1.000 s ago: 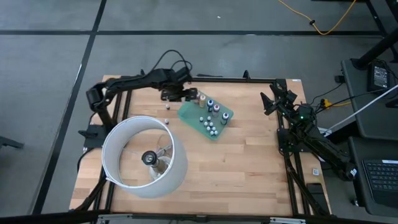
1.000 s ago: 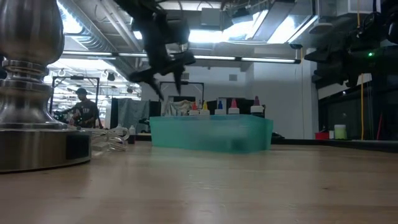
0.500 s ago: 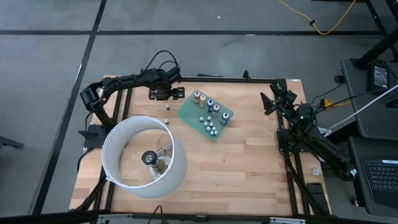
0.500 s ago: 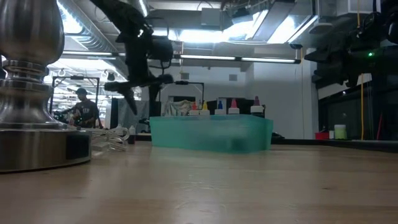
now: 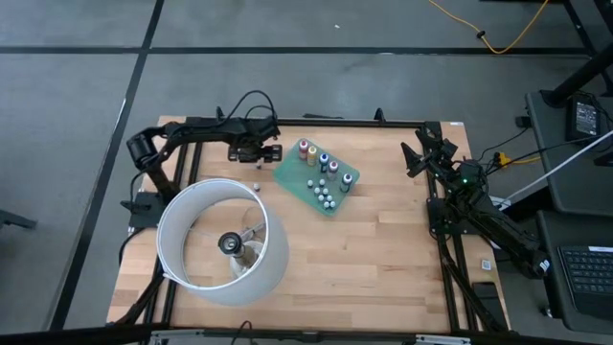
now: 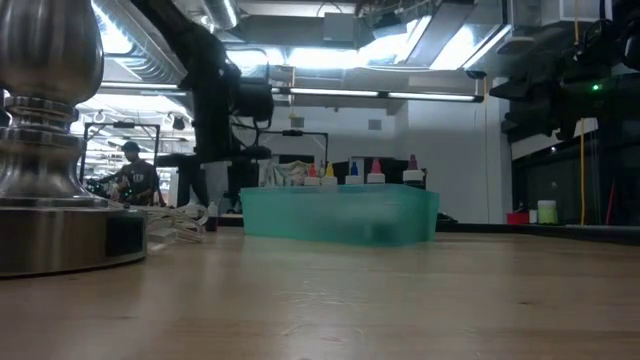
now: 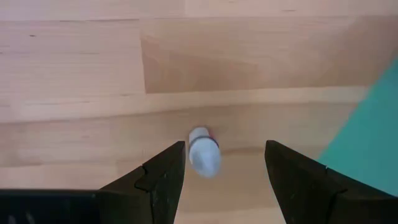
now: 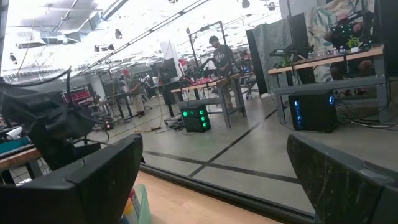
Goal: Pick & Place food coloring
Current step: Put the small red food coloring bottle into the green bin
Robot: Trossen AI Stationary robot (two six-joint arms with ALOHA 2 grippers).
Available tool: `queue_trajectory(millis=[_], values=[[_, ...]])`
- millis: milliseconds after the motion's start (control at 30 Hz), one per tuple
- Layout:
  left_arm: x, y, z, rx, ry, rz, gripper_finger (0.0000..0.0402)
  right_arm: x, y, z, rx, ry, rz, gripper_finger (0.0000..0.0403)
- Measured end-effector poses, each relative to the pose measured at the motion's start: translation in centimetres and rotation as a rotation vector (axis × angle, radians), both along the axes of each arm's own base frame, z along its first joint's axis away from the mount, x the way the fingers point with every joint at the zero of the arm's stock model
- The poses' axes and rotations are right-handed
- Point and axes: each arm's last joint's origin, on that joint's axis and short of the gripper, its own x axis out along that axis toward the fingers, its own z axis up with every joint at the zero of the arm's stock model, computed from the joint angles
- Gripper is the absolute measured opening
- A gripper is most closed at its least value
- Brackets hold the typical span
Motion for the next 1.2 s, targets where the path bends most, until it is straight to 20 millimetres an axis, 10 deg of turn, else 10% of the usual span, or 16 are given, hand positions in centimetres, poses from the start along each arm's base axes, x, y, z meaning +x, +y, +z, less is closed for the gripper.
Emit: queue_trajectory(millis=[533,1200], values=[[0.0,-0.1,-1.7,-0.045,0.062,-0.002,0.0207,0.0,0.0,0.0,0.000,0.000,0.000,0.0399],[0.9,0.0,-1.2,-0.004,0.024,-0.017,0.0067,0.0,0.0,0.0,0.000,0.000,0.000,0.0399]])
